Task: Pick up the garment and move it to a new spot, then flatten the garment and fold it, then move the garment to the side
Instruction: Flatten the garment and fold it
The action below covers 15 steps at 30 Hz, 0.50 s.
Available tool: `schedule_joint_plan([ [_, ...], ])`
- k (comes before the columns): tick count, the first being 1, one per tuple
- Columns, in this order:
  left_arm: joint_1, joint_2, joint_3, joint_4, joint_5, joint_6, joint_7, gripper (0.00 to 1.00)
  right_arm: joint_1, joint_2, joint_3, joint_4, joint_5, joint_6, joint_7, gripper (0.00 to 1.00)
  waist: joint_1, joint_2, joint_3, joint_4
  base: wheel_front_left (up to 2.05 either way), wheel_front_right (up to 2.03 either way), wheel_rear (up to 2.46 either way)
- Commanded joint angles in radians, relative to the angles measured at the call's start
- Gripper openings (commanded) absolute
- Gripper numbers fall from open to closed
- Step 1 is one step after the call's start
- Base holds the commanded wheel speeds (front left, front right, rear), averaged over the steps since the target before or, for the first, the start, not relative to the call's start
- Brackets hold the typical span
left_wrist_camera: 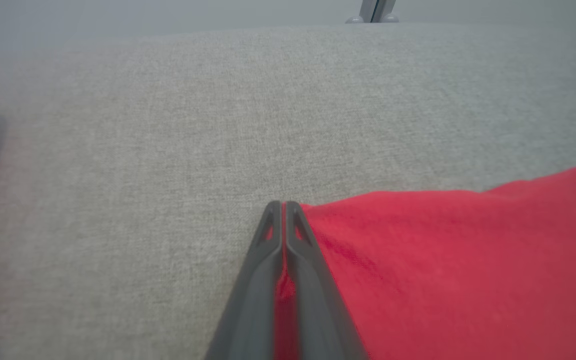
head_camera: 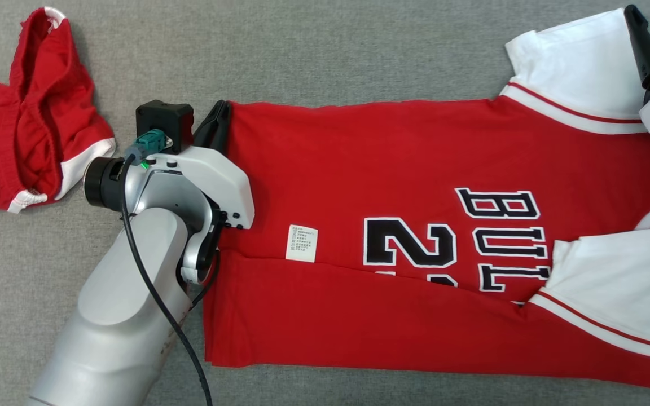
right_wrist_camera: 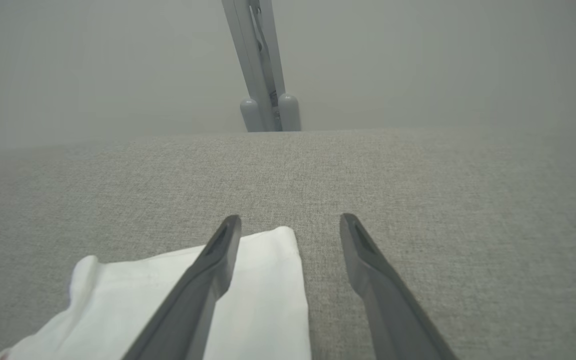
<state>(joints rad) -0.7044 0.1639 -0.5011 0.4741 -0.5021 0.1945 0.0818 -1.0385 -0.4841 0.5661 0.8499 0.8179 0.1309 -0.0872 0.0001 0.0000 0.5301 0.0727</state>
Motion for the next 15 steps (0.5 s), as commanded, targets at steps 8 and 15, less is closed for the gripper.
schedule_joint_plan([
  [8,-0.018,-0.006,-0.009,0.0,0.003,0.013,0.002,0.0,-0.092,-0.017,0.076,0.086,0.051,0.0,0.046,1.0,-0.0001,0.0,0.043,0.034,0.0,0.0,0.0],
  [15,-0.016,0.001,-0.018,-0.007,0.006,0.018,0.002,0.0,-0.117,0.0,0.146,0.139,0.082,0.0,0.071,1.0,-0.0001,0.0,0.056,0.037,0.0,0.0,0.0],
])
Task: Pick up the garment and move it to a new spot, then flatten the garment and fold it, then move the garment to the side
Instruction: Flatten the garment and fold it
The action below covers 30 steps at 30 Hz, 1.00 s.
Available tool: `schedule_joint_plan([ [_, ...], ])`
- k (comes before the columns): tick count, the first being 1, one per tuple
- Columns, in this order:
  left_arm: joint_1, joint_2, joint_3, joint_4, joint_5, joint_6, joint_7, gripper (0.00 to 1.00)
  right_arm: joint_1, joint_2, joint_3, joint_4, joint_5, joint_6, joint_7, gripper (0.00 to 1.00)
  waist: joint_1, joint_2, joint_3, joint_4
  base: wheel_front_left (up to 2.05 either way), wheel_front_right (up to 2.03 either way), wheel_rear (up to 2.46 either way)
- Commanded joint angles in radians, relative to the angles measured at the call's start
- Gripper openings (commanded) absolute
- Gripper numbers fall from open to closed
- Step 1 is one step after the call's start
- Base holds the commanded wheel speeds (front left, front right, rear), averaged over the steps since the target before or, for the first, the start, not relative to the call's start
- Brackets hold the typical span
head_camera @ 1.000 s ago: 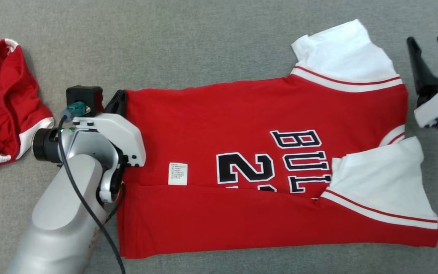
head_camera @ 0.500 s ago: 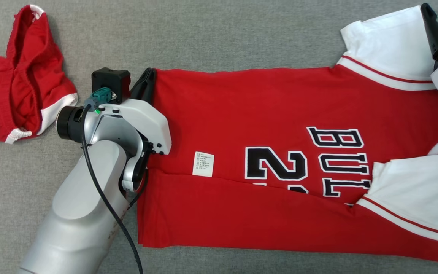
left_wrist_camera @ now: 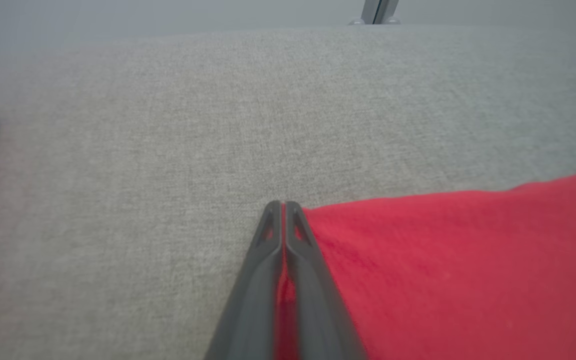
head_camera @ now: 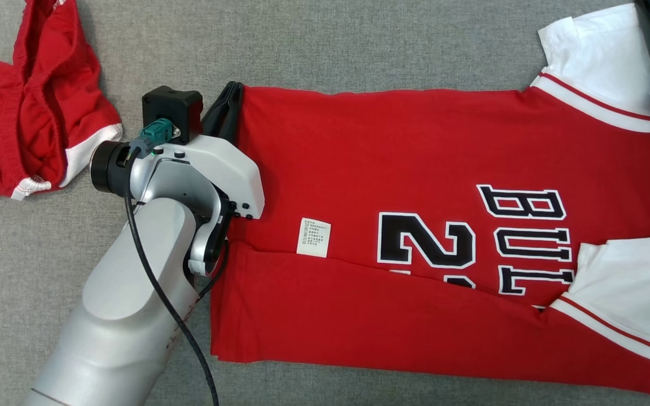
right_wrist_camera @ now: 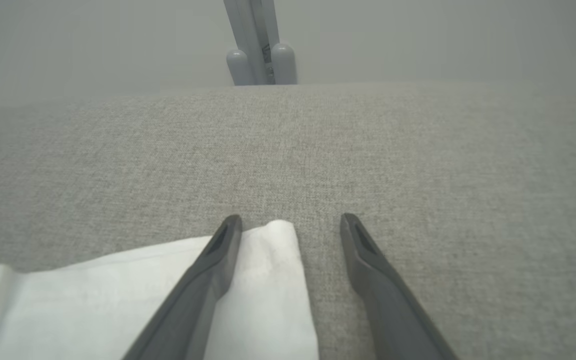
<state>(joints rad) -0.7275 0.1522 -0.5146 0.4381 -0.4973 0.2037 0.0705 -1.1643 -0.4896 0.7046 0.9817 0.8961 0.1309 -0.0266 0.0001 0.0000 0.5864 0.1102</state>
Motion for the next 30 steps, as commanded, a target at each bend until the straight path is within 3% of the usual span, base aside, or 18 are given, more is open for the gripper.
schedule_joint_plan([
  [1,0.008,0.014,-0.005,0.028,0.001,0.01,0.014,0.0,0.007,0.007,0.018,0.011,0.008,0.0,0.015,1.0,-0.0001,0.0,0.0,-0.001,0.0,0.0,0.0],
  [3,0.01,0.018,-0.005,0.025,0.0,0.012,0.015,0.0,0.01,0.01,0.039,0.013,0.019,0.0,0.016,1.0,-0.0001,0.0,0.001,-0.003,0.0,0.0,0.0],
  [4,0.011,0.02,-0.005,0.024,0.0,0.013,0.016,0.0,0.01,0.011,0.048,0.014,0.025,0.0,0.015,0.38,-0.0001,0.0,0.0,-0.004,0.0,0.0,0.0],
  [5,0.012,0.021,-0.005,0.023,-0.001,0.013,0.017,0.0,0.011,0.012,0.055,0.013,0.032,0.0,0.017,0.0,-0.0001,0.0,-0.001,-0.005,0.0,0.0,0.0],
  [14,0.014,0.032,-0.002,0.011,-0.006,0.023,0.014,0.0,0.007,-0.023,0.131,-0.026,0.094,0.0,-0.02,0.0,-0.0001,0.0,-0.011,-0.02,0.0,0.0,0.0],
  [30,0.015,0.029,0.011,0.008,-0.015,0.034,-0.068,0.0,0.038,-0.085,0.234,-0.15,0.175,0.0,-0.212,0.0,-0.0001,0.0,-0.055,-0.047,0.0,0.0,0.0],
])
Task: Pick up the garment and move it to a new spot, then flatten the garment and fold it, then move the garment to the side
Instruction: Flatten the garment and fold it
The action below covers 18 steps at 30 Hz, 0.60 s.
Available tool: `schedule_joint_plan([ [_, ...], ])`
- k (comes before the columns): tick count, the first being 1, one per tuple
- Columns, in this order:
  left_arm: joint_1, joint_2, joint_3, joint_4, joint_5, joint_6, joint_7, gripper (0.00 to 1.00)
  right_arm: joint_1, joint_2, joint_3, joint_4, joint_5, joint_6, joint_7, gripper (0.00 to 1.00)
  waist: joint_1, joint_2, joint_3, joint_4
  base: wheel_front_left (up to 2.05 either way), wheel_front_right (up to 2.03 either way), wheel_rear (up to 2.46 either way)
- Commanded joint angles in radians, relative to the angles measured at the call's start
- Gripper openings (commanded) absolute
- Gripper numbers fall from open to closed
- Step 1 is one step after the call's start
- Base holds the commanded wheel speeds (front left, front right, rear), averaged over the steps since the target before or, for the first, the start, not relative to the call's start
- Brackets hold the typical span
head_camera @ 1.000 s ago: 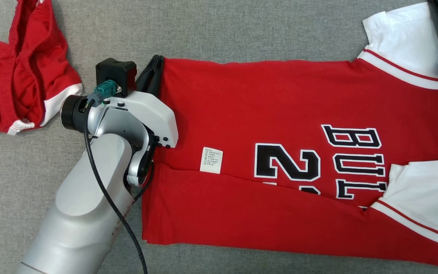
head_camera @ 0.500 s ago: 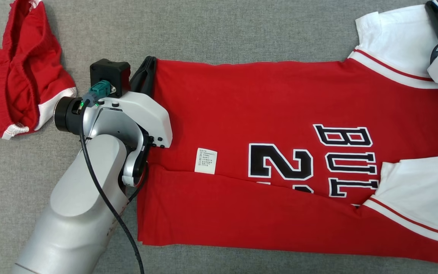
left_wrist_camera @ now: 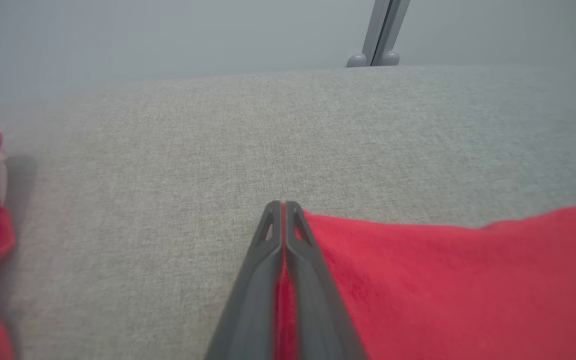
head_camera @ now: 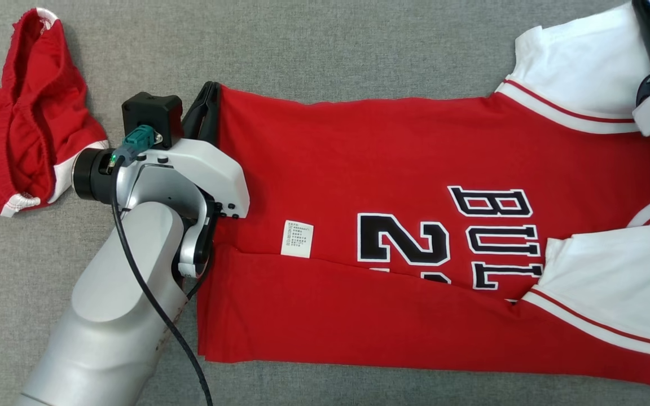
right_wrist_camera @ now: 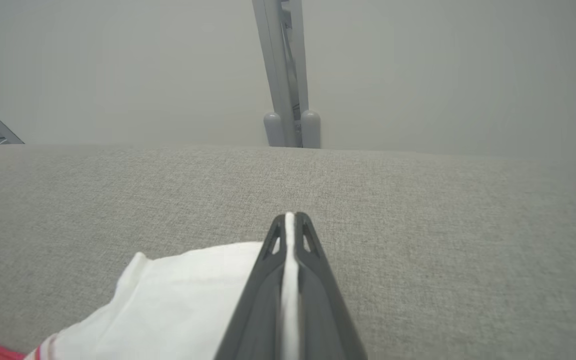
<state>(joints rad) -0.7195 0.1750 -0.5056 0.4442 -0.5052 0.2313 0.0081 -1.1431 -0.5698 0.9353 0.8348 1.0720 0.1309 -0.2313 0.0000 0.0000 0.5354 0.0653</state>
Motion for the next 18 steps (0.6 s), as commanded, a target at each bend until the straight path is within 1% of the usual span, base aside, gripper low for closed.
schedule_joint_plan([
  [1,0.01,0.009,0.0,0.003,-0.005,0.004,-0.007,0.0,0.02,-0.01,0.012,-0.015,-0.004,0.0,-0.015,0.0,0.0,0.0,-0.008,-0.004,0.0,0.0,0.0],
  [10,0.059,0.036,-0.026,-0.006,0.003,-0.01,-0.005,0.0,0.097,-0.044,0.036,-0.139,-0.019,0.0,-0.035,0.0,0.0,0.0,-0.07,-0.022,0.0,0.0,0.0],
  [14,0.088,0.054,-0.041,-0.019,0.012,-0.006,0.0,0.0,0.147,-0.062,0.046,-0.188,-0.048,0.0,-0.035,0.0,0.0,0.0,-0.103,-0.028,0.0,0.0,0.0],
  [18,0.119,0.07,-0.053,-0.035,0.019,-0.004,0.005,0.0,0.199,-0.073,0.046,-0.212,-0.059,0.0,-0.035,0.0,0.0,0.0,-0.139,-0.033,0.0,0.0,0.0],
])
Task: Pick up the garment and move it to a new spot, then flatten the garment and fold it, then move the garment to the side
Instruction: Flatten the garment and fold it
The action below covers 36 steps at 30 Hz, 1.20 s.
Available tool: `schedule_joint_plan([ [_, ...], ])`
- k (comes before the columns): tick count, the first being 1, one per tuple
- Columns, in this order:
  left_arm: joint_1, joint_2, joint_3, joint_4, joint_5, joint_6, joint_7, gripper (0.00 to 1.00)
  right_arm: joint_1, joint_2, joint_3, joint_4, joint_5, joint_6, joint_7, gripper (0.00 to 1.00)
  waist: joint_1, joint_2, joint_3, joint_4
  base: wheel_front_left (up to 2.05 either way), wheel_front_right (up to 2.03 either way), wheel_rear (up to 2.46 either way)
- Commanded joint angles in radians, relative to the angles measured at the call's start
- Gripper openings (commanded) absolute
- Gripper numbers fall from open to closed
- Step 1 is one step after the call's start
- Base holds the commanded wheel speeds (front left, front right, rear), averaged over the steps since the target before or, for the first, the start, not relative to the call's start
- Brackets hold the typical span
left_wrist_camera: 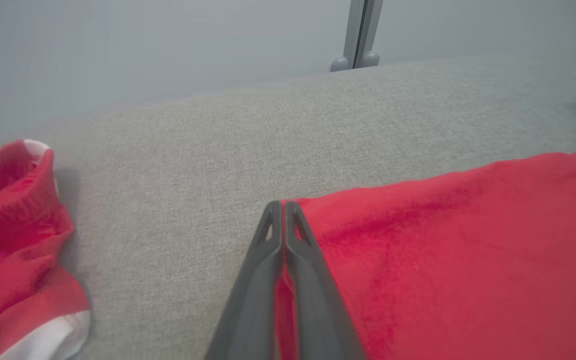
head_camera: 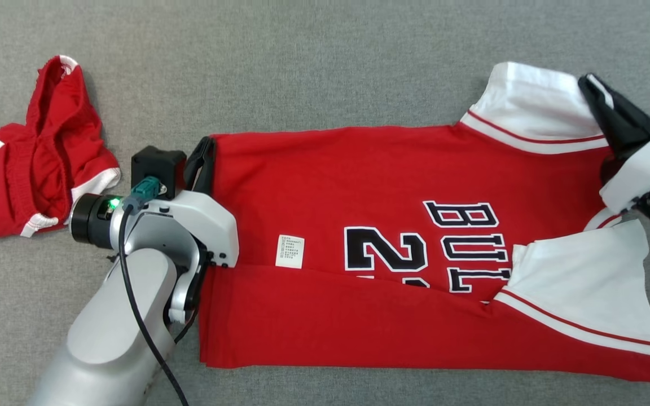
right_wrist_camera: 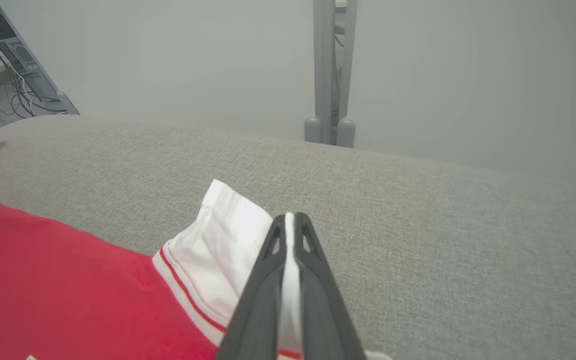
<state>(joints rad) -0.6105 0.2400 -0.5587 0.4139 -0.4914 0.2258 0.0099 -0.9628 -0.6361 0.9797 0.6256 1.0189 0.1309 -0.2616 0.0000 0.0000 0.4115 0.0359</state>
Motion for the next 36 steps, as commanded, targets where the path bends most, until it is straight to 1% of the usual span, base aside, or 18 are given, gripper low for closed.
schedule_joint_plan([
  [1,0.016,0.01,-0.003,-0.009,0.006,0.002,0.003,0.0,0.03,-0.011,0.006,-0.007,-0.009,0.0,-0.005,0.0,0.0,0.0,-0.024,-0.005,0.0,0.0,0.0],
  [7,0.064,0.033,-0.031,-0.048,0.017,0.003,0.019,0.0,0.098,-0.031,0.035,-0.038,0.002,0.0,-0.004,0.0,0.0,0.0,-0.071,-0.007,0.0,0.0,0.0],
  [11,0.097,0.054,-0.051,-0.072,0.02,-0.003,0.039,0.0,0.139,-0.039,0.053,-0.054,0.014,0.0,0.016,0.0,0.0,0.0,-0.098,-0.008,0.0,0.0,0.0],
  [16,0.135,0.072,-0.063,-0.098,0.018,0.005,0.057,0.0,0.183,-0.052,0.064,-0.075,0.022,0.0,0.04,0.0,0.0,0.0,-0.126,-0.009,0.0,0.0,0.0],
  [27,0.178,0.119,-0.081,-0.12,0.038,0.023,0.073,0.0,0.245,-0.073,0.06,-0.104,0.037,0.0,0.089,0.0,0.0,0.0,-0.16,-0.019,0.0,0.0,0.0],
  [36,0.205,0.145,-0.121,-0.113,0.06,0.014,0.081,0.0,0.293,-0.115,0.047,-0.154,0.046,0.0,0.144,0.0,0.0,0.0,-0.186,-0.034,0.0,0.0,0.0],
])
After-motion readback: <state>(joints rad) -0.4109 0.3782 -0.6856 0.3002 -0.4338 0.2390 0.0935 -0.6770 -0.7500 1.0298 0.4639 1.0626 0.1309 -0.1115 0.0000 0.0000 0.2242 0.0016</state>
